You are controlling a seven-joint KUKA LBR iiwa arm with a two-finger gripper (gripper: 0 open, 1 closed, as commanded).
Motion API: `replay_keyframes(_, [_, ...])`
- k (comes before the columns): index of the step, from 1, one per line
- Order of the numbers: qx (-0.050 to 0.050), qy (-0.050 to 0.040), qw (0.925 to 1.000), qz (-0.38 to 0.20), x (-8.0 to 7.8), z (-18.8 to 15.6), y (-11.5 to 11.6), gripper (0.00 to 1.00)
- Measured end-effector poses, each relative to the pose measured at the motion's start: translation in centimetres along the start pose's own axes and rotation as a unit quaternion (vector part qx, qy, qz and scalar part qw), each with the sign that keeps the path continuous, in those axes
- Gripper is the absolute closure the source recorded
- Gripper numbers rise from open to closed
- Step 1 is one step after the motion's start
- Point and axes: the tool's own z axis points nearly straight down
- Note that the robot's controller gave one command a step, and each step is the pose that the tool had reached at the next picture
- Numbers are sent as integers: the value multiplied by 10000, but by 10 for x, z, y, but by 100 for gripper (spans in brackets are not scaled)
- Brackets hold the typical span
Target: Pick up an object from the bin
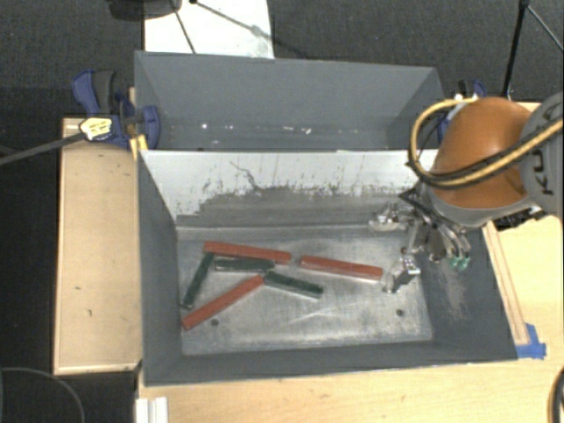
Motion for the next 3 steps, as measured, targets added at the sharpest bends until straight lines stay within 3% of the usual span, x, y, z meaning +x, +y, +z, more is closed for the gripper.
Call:
replay_keyframes(1, [-11, -8, 9998, 213, -7, 87, 41, 100])
replay_keyframes(2, [-10, -8, 9998, 206, -7, 87, 41, 100])
replay_keyframes(3, [-8, 39, 10000, 34, -17, -44, 47, 100])
